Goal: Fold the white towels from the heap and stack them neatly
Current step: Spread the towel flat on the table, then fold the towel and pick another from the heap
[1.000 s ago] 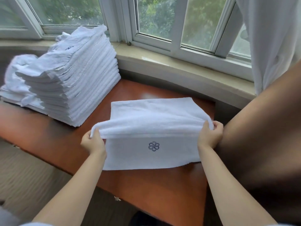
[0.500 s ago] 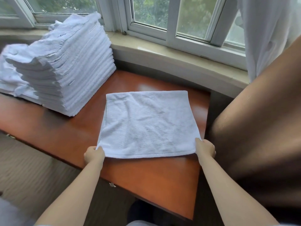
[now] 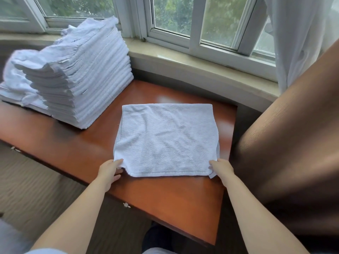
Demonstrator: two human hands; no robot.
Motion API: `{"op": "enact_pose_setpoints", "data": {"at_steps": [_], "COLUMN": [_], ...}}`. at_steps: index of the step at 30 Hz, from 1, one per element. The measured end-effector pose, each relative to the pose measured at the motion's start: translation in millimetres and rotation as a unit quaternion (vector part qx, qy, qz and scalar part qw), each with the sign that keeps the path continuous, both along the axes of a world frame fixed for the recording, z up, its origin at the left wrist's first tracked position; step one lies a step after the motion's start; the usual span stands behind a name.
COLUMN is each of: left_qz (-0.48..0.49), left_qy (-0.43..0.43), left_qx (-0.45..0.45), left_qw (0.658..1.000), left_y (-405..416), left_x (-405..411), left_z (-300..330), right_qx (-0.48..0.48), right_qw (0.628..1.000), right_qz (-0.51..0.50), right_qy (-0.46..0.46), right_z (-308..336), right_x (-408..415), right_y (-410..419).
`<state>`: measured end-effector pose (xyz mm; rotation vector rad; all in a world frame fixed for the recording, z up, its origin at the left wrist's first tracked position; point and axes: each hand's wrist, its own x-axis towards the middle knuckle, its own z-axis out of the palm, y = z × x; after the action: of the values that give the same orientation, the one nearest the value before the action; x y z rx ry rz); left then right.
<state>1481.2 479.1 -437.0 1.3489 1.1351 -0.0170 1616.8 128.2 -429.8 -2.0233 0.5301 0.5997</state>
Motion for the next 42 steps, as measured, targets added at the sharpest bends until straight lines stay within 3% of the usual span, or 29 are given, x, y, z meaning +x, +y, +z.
{"op": "enact_pose_setpoints", "data": {"at_steps": [3,7,11,15,22,30,38,42], "left_qz": [0.029,0.175,0.206,0.203,0.179,0.092,0.066,0.124], "left_qy": [0.000,-0.060,-0.070,-0.094,-0.104,-0.051,0.042,0.023], "left_qx": [-0.054,-0.025,0.045,0.110,0.123,0.040,-0.028,0.037], "left_qw": [0.998,0.982,0.975,0.968,0.971,0.994,0.997,0.991], "left_y": [2.6,5.1,2.2,-4.9,-13.8,0.7,4.6,-0.3], "left_x": [2.8,2.8,-8.7,-19.2,-40.4,-49.6,-43.0,-39.8], "left_z": [-0.3,-1.3,-0.9,7.7,24.0,2.0,5.3,5.6], "right_qx": [0.101,0.177,0.252,0.217,0.165,0.120,0.076,0.042], "right_qw": [0.992,0.967,0.955,0.966,0.974,0.977,0.974,0.971], "right_qz": [-0.067,-0.183,-0.139,-0.122,-0.149,-0.165,-0.214,-0.236], "right_qy": [0.021,-0.008,0.069,0.076,0.042,0.058,0.001,-0.017], "right_z": [-0.3,1.9,9.3,13.5,22.2,13.6,-5.1,-4.3], "right_x": [-1.4,-7.1,-14.0,-20.1,-34.4,-52.0,-49.2,-45.9], "right_y": [1.0,-7.8,-17.5,-25.8,-38.3,-43.6,-33.5,-34.7]}}
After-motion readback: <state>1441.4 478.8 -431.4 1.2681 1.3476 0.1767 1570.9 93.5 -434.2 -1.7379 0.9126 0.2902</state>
